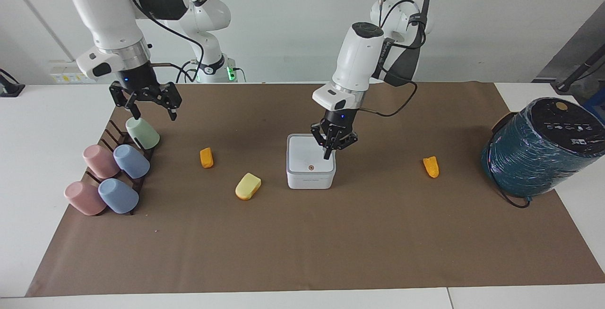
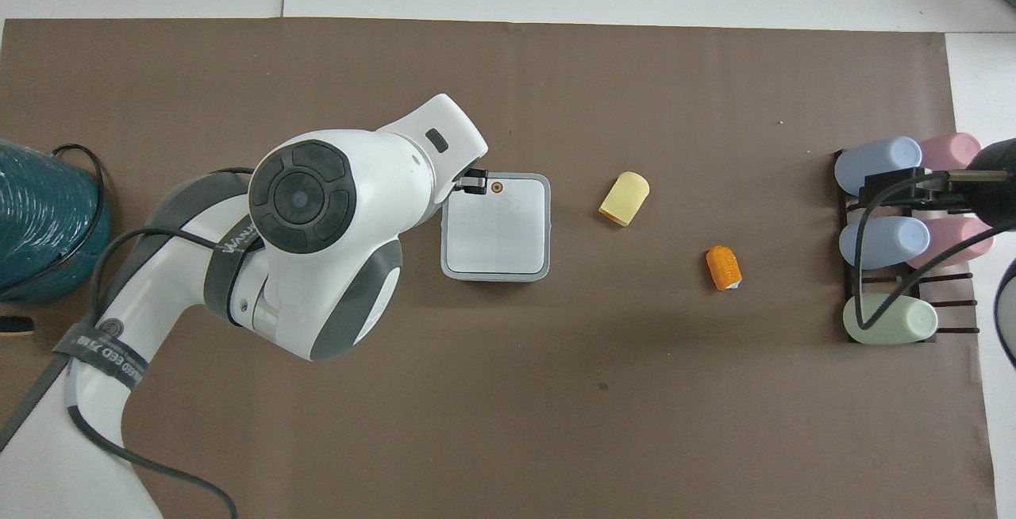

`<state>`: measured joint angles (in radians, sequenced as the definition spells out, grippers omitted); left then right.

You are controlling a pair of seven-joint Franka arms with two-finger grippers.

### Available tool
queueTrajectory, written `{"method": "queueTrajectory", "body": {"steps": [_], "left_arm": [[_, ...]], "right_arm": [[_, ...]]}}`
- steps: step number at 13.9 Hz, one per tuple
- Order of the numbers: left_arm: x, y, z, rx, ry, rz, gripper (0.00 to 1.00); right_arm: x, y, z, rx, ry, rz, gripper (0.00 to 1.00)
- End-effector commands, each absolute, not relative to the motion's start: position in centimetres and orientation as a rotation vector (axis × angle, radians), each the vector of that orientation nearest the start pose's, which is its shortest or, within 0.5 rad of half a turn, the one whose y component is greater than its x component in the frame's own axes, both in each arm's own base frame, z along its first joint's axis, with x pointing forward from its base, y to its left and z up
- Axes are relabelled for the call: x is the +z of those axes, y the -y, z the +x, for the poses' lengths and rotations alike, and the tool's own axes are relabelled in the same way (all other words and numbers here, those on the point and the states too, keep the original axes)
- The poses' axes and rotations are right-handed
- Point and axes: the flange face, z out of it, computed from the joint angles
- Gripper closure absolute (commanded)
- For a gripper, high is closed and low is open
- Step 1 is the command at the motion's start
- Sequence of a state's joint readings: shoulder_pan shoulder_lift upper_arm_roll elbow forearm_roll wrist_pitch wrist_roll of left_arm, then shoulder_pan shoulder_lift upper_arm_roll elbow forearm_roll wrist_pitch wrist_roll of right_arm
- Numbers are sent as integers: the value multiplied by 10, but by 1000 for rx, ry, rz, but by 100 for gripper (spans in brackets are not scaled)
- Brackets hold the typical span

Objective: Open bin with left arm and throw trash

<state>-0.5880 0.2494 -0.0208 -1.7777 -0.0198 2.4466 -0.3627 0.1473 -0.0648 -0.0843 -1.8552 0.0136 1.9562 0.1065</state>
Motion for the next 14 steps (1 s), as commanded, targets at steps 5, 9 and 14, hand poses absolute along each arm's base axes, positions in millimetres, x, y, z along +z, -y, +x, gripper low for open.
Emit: {"method": "queueTrajectory", "body": {"steps": [5, 9, 14], "left_arm": [[409, 401, 537, -547, -401, -3282, 100], [406, 402, 529, -443, -409, -3266, 100], [393, 401, 527, -489, -405, -3274, 100]], "right_arm": [[450, -76, 618, -351, 497, -2940, 0], [387, -106, 637, -433, 915, -2836, 0], [321, -155, 622, -397, 1073, -2800, 0]]}}
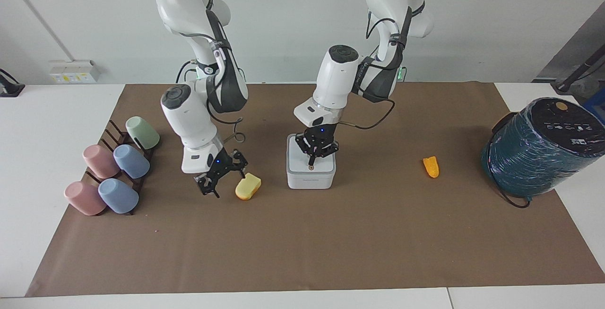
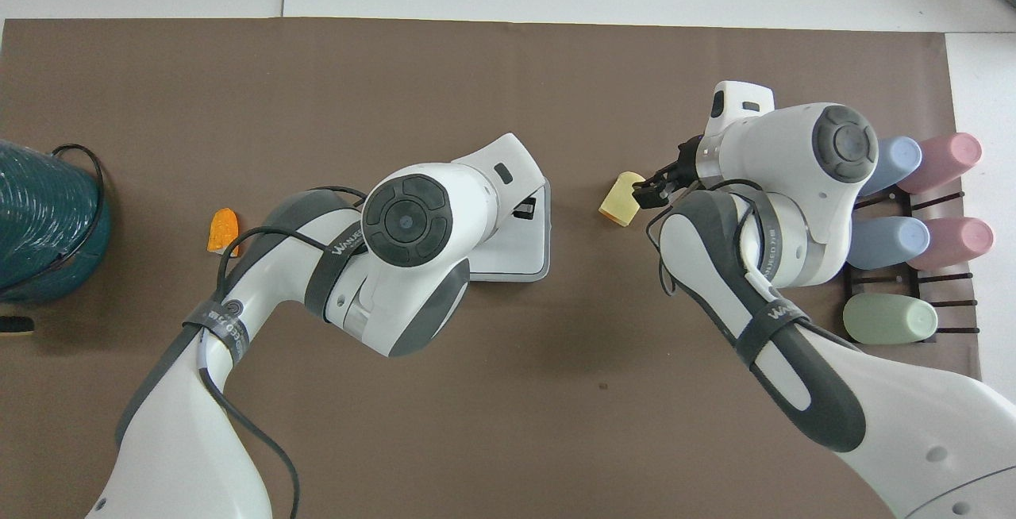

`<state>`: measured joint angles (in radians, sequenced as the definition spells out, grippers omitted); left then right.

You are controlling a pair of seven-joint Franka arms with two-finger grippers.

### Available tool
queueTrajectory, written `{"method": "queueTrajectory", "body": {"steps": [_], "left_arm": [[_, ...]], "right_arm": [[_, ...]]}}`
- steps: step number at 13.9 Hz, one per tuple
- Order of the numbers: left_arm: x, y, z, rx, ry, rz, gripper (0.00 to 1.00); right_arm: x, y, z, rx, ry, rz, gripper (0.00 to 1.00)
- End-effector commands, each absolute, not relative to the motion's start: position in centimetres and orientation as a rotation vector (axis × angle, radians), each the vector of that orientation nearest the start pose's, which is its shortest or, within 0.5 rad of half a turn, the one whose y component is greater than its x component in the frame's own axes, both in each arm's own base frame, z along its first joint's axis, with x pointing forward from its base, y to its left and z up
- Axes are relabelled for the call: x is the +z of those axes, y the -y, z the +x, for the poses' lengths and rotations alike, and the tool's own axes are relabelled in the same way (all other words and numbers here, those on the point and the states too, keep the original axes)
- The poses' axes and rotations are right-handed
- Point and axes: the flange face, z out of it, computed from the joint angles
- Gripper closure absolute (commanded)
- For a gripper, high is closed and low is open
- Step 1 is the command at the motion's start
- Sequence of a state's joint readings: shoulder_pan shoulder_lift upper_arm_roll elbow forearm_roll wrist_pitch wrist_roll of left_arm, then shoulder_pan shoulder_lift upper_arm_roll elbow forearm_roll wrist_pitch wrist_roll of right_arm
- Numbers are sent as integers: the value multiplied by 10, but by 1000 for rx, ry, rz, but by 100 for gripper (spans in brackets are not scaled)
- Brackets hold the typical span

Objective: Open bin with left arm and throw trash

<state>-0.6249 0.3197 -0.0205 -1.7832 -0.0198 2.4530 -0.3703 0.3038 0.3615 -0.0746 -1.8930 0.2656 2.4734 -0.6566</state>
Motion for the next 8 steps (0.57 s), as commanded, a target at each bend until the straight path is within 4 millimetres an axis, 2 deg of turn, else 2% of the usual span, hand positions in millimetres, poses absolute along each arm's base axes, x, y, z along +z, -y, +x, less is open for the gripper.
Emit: {"method": "queueTrajectory", "body": {"steps": [1, 3, 4, 6, 8], "left_arm": [[383, 401, 528, -504, -405, -3276, 100], [384, 401, 525, -460, -395, -3272, 100], [392, 399, 524, -424, -393, -3264, 100], [432, 386, 510, -328, -401, -3243, 100], [461, 373, 492, -204, -402, -3213, 100]], "right_arm": [[314, -162, 617, -386, 1074, -2797, 0], [306, -162, 609, -352, 1081, -2794, 0], [305, -165, 608, -346, 1076, -2794, 0], [305, -177, 603, -336, 1094, -2779, 0], [287, -168, 607, -344, 1158, -2772, 0]]}}
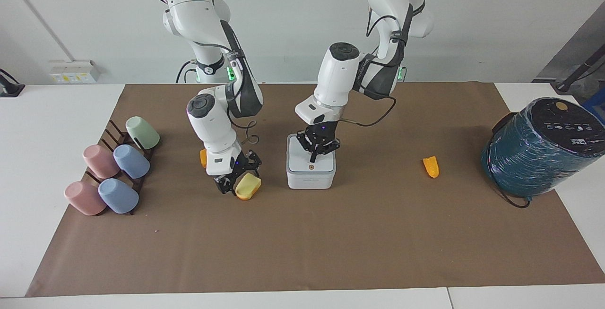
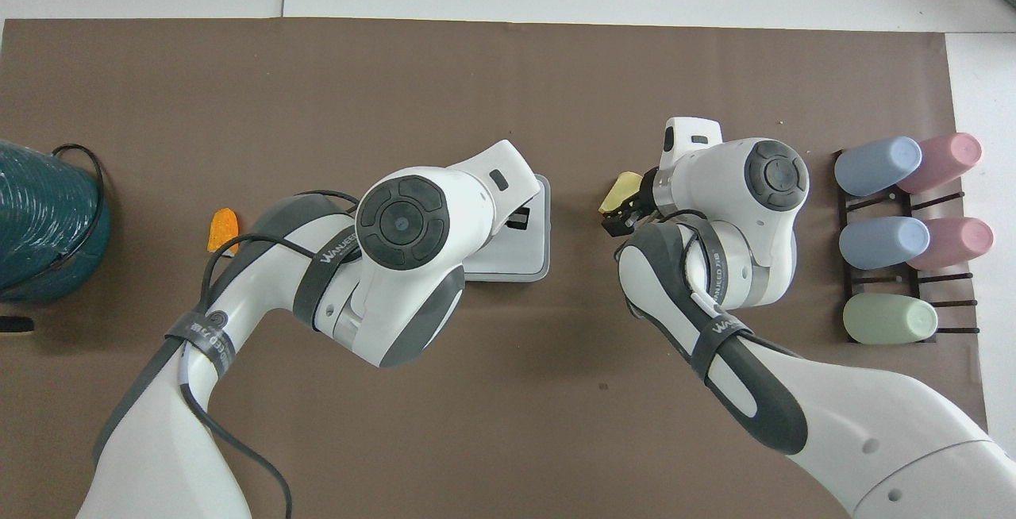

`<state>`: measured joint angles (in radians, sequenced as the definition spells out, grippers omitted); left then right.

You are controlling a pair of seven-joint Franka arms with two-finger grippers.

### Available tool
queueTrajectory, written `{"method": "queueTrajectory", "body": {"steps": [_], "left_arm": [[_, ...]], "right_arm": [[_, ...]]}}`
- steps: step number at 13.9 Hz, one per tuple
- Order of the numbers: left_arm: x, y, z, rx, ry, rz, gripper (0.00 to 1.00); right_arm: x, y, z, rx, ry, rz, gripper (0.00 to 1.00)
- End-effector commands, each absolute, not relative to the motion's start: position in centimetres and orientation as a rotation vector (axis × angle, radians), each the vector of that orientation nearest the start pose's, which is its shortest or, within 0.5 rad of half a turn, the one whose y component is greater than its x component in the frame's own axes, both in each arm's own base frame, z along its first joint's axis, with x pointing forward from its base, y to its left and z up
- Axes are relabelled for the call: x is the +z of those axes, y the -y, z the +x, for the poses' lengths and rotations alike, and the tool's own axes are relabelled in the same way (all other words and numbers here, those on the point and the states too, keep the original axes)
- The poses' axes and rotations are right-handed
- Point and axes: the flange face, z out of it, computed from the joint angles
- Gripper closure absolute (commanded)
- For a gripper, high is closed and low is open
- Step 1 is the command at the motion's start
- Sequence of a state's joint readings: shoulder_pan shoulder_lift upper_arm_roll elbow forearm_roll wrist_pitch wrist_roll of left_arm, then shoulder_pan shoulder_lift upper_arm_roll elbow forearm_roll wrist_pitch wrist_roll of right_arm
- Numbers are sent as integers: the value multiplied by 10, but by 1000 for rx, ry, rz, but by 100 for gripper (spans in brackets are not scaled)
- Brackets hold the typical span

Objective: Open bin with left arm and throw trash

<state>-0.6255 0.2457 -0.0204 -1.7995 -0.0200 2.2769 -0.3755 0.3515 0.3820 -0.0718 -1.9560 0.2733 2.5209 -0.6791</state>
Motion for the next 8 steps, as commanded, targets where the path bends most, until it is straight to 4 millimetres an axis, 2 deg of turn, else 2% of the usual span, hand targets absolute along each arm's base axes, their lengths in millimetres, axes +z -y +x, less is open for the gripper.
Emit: {"method": "queueTrajectory", "body": {"steps": [1, 3, 4, 5, 6, 7, 8], "left_arm": [[474, 364, 483, -134, -402, -3192, 100], [494, 343, 471, -38, -376, -3165, 100], [503, 328, 468, 17, -330, -3152, 100], [509, 311, 467, 72, -303, -3135, 100], [513, 295, 468, 109, -265, -3127, 100], [514, 278, 476, 116, -222, -3129, 100], [512, 263, 485, 103, -184, -3137, 100]], "right_arm": [[281, -168, 611, -380, 1162, -2782, 0], [282, -169, 612, -379, 1172, -2776, 0], [284, -170, 612, -373, 1175, -2773, 16], [287, -171, 611, -350, 1158, -2773, 62], [292, -172, 610, -323, 1131, -2773, 88], [302, -171, 609, -297, 1065, -2785, 100], [309, -174, 608, -270, 960, -2810, 100]]}}
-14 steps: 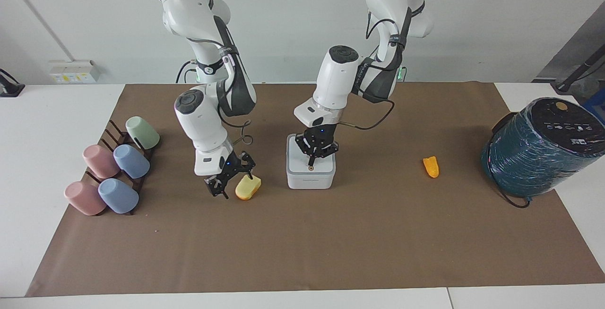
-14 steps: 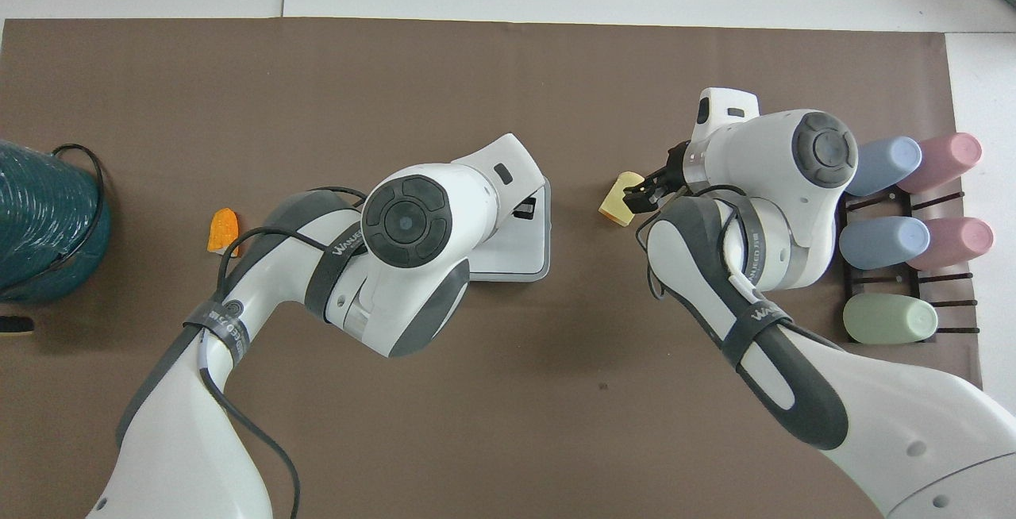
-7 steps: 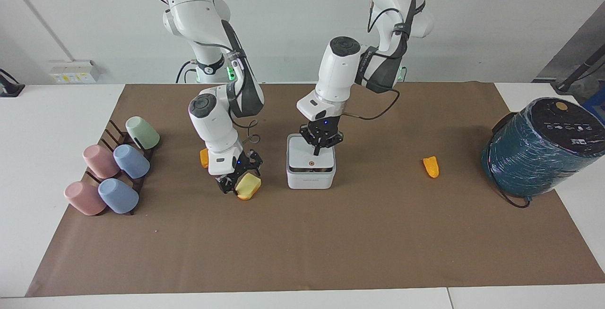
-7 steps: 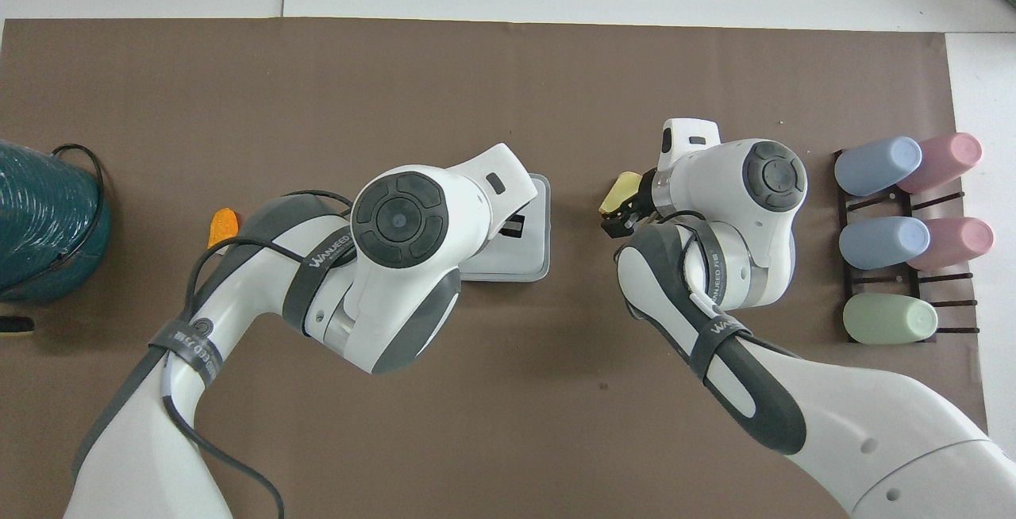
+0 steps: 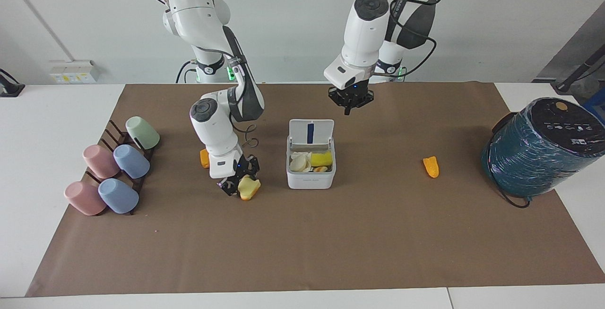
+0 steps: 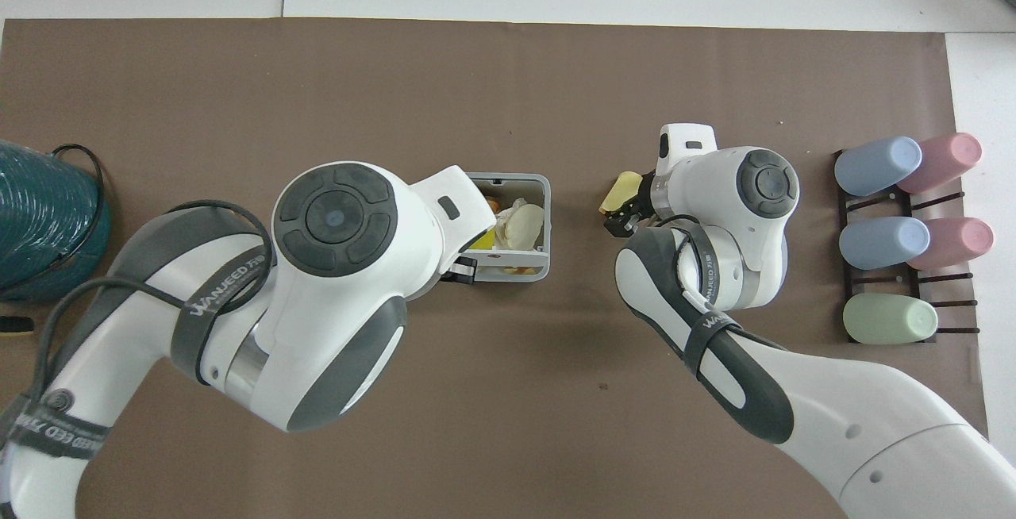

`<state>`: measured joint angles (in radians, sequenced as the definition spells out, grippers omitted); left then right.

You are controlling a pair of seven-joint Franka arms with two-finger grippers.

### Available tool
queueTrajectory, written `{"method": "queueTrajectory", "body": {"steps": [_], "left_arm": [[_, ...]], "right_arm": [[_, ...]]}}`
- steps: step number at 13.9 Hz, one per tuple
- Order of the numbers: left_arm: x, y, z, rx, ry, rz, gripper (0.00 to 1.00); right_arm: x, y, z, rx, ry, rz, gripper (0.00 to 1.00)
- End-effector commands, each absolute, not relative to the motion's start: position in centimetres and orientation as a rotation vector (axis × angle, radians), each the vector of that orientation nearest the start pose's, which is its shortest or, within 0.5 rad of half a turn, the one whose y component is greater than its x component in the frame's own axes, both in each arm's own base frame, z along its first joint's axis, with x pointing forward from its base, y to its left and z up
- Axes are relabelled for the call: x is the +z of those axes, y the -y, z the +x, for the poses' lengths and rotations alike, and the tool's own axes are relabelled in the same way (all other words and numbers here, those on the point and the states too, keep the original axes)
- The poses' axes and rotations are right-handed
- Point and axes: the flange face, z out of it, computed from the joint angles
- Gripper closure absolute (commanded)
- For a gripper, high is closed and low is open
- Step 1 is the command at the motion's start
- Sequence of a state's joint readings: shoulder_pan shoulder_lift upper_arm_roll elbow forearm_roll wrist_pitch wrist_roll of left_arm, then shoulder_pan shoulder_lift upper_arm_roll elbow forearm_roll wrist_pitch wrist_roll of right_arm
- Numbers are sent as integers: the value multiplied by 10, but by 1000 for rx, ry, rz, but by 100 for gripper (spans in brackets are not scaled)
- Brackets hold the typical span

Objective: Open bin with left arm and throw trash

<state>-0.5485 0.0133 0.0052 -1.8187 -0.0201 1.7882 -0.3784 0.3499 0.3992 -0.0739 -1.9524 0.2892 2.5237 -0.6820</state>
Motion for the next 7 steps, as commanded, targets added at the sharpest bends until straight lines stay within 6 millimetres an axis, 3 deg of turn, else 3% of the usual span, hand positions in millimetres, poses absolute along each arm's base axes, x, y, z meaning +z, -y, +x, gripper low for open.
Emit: {"method": "queueTrajectory", "body": {"steps": [1, 2, 3, 4, 6, 7], "left_arm": [[510, 246, 497, 72, -157, -3150, 100], [511, 228, 510, 19, -146, -3165, 96], [509, 216, 520, -39, -143, -3178, 86], [507, 197, 532, -104, -115, -3189, 72], [494, 168, 545, -171, -105, -3192, 27], [491, 151, 553, -198, -98, -3190, 18]], "right_arm": [[316, -173, 609, -261, 867, -2834, 100], [319, -176, 609, -258, 823, -2844, 100], [326, -175, 609, -258, 769, -2852, 100], [343, -175, 609, -251, 652, -2861, 100], [387, -182, 620, -233, 417, -2868, 100], [408, -192, 625, -211, 281, -2867, 100]]}}
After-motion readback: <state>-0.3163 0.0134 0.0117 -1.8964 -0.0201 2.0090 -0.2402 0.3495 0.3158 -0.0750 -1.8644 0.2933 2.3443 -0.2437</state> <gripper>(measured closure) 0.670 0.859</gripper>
